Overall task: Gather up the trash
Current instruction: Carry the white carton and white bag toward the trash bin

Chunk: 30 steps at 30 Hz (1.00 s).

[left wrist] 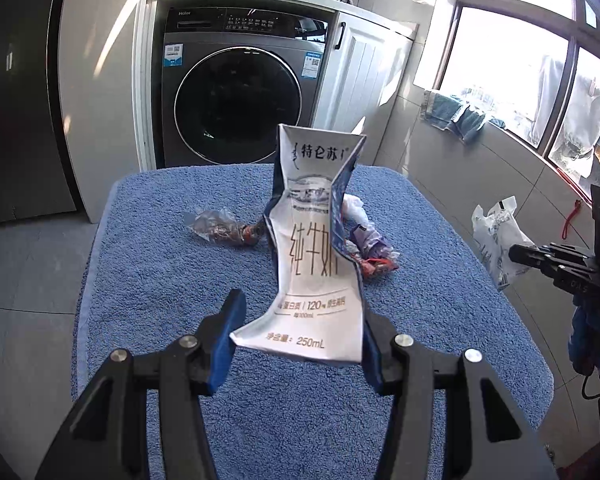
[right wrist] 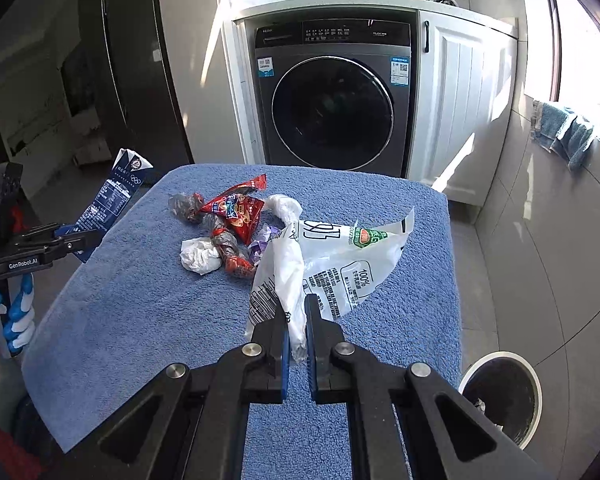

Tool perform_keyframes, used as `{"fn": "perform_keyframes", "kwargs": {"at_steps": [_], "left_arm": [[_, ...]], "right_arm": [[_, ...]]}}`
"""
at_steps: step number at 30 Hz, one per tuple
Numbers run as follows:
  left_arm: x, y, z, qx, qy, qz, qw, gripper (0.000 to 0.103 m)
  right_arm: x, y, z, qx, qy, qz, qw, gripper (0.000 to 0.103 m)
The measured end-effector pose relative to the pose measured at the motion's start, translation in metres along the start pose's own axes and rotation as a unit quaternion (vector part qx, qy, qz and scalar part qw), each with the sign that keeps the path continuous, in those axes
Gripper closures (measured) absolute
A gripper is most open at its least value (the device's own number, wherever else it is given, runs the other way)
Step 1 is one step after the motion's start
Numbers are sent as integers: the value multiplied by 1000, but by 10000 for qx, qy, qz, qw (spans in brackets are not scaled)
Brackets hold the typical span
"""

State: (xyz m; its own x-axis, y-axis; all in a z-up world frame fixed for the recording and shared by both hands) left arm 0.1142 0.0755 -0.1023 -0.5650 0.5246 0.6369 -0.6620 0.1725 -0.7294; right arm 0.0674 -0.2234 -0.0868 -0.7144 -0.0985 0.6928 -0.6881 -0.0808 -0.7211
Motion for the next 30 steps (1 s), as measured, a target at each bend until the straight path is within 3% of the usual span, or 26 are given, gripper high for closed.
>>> {"fn": "perform_keyframes", "kwargs": {"at_steps": [10, 19, 30], "left_arm": [[18, 13, 59, -131, 424, 155, 9989, 54], [19, -6, 123, -472, 566, 220, 9970, 54], [-47, -28, 229, -1193, 865, -407, 9882, 53]], "right_arm": [[63, 37, 0, -142, 164, 339, 9992, 96], [110, 45, 25, -246, 170, 825, 9961, 96], [122, 81, 119, -836, 491, 837, 9918, 96]]}}
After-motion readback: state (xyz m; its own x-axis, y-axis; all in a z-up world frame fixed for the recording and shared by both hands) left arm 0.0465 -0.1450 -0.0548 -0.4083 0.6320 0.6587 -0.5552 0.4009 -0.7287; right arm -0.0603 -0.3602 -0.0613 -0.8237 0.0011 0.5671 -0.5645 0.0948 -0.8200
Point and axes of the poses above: each gripper's, at about its wrist camera, not at the fingertips, and x roughly against the way its jaws point, z to its right, y to its underside, the point moved 2 cm from there along -x, roughly the way its jaws point, and after that the axes turned 6 degrees about y, right-handed, at the moved point
